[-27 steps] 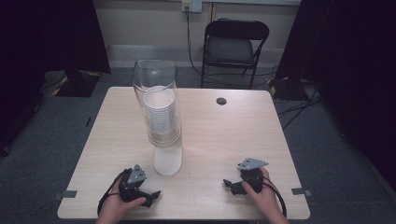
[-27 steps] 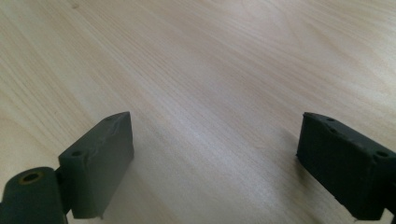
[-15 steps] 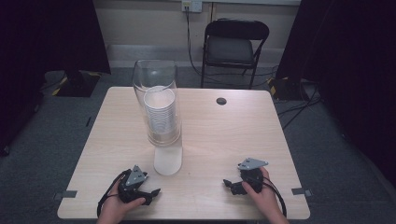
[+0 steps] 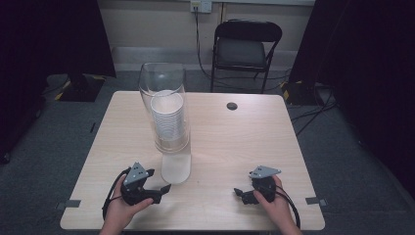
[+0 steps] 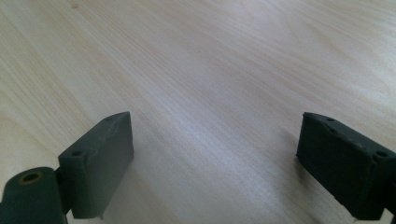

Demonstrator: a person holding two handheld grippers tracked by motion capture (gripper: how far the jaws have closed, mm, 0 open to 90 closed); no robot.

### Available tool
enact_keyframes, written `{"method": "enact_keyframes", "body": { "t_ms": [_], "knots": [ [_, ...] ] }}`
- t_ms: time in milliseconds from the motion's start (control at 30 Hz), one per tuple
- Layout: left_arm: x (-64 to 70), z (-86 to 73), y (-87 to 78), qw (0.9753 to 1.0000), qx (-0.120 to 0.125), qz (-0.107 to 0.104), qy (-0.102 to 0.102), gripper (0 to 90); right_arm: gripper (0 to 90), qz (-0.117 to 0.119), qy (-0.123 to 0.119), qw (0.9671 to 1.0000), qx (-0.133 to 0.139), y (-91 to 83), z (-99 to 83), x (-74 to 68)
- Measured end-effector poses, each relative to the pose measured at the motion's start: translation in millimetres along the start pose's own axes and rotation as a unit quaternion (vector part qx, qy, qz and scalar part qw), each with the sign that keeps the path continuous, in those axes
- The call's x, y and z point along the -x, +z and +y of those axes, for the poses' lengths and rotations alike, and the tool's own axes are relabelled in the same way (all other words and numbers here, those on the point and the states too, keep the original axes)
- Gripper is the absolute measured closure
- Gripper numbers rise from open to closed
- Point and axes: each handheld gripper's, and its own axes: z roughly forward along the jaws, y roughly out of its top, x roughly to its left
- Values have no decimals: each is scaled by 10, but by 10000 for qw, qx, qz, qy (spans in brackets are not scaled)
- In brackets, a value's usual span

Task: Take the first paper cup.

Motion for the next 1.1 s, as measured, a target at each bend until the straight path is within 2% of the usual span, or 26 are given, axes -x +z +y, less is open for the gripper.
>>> {"method": "enact_keyframes", "body": {
  "t_ms": [33,167,333,567,600,633,767,967,1000,1033,1100],
  "knots": [
    [0,57,5,9999,125,-34,-65,160,102,-2,3,10000,-2,-1,0,-1],
    [-7,152,24,9996,245,49,-115,161,103,-61,40,10000,-2,-5,-4,-13],
    [-43,241,77,9978,530,294,-252,162,102,-66,52,10000,11,-5,-5,-16],
    [-69,310,184,9956,694,609,-166,189,100,-51,54,10000,-7,-5,-3,-12],
    [-69,310,184,9956,694,609,-166,190,99,-33,53,10000,-6,-4,-2,-10],
    [-73,330,207,9948,797,587,-222,196,98,-27,48,10000,-9,-3,-1,-8],
    [-67,381,239,9940,868,637,-198,201,94,-39,26,10000,-14,3,4,-5],
    [-55,418,277,9940,902,582,-191,220,94,-39,23,10000,-13,4,4,-5],
    [-46,433,284,9930,1010,592,-165,238,94,-40,21,10000,-12,4,4,-5],
    [-49,442,281,9926,1036,625,-122,244,94,-39,22,10000,-13,4,4,-5],
    [-49,454,286,9925,1035,630,-168,245,93,-34,23,10000,-8,5,5,-4]
  ]
}}
